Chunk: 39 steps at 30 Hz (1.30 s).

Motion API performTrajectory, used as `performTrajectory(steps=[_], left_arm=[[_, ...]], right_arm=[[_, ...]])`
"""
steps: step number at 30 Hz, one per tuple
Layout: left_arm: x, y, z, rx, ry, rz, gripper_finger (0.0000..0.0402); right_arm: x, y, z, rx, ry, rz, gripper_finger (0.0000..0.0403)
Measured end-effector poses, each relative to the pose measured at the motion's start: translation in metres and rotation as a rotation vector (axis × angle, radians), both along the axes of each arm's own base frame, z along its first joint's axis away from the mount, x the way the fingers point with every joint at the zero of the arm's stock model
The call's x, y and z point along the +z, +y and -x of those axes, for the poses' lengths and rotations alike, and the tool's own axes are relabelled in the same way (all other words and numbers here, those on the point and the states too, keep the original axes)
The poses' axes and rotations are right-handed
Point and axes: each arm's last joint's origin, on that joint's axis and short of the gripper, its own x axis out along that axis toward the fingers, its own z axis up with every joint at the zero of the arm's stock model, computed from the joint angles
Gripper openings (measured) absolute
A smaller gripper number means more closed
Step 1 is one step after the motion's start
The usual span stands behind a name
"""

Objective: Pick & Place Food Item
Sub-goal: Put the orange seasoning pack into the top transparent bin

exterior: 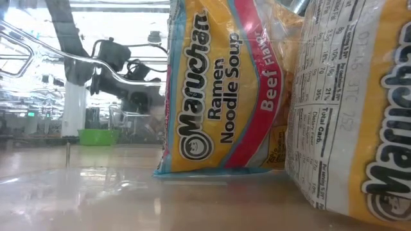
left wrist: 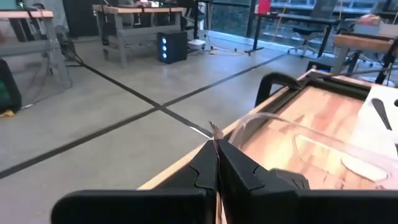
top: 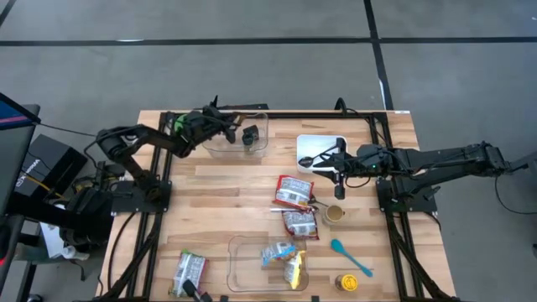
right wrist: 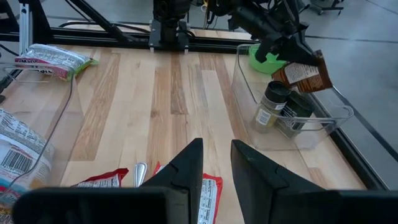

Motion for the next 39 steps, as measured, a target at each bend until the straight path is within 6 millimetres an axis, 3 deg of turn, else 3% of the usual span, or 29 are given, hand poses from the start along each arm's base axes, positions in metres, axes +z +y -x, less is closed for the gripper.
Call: performTrajectory(steps=[27, 39], left_arm=[[-0.0033, -0.0007, -0.002, -0.01, 0.02, -0.015, 0.0001], [-0.0076, -0.0012, -0.0015, -0.011, 0.053, 0.015, 0.0033]], right_arm=[[0.0, 0.0, 0.0, 0.0, 0.0, 0.0, 0.0077], [-0.0001, 0.0, 0.0, 0.0, 0.001, 0.0, 0.0077]])
